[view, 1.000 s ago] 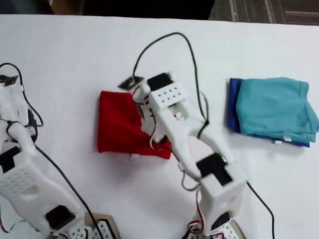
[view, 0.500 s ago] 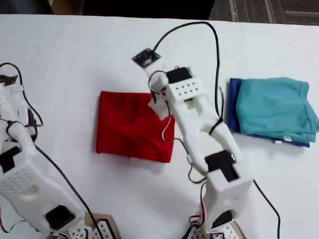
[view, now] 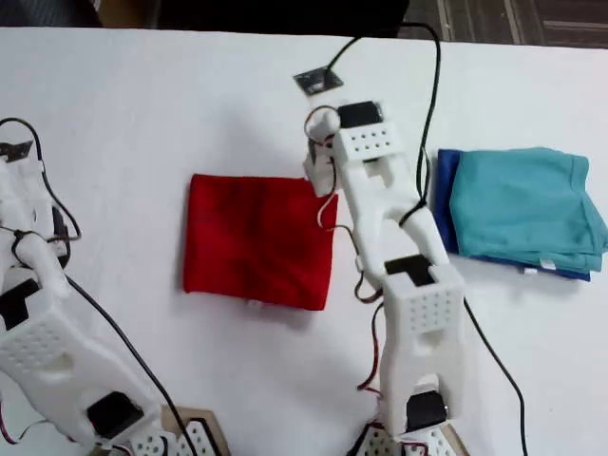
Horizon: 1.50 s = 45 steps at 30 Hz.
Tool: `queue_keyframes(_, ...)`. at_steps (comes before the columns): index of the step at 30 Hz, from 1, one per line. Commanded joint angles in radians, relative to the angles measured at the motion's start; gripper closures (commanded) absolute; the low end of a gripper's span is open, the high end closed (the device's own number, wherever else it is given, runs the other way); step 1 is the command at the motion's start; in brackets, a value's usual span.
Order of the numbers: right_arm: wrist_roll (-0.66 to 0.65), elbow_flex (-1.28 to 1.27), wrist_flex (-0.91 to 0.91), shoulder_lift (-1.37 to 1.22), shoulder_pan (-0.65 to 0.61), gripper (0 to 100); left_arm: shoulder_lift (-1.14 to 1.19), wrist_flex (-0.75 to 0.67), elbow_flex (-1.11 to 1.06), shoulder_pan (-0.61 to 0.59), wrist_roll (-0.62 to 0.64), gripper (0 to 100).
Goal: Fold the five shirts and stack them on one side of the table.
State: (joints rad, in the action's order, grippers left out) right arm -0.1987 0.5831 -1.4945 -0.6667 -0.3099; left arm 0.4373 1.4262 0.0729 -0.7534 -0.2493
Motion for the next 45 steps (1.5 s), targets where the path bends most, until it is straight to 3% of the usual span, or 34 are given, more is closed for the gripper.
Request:
queue_keyframes(1,0.009,0.058,-0.013,-0.027,0.002,82.7,-0.061,-0.009,0.033,0.009,0.006,97)
queue_keyframes(21,0.014,0.152,-0.173,0.008,-0.042,82.9,-0.06,-0.032,0.031,0.017,0.009,97)
queue_keyframes(40,0.008,0.16,-0.071,-0.157,-0.047,83.0,-0.06,-0.031,0.031,0.029,0.008,97)
queue_keyframes(42,0.008,0.16,-0.071,-0.16,-0.044,85.4,-0.06,-0.031,0.031,0.029,0.008,97)
queue_keyframes(45,0.008,0.16,-0.07,-0.168,-0.042,97.7,-0.06,-0.031,0.031,0.029,0.008,97)
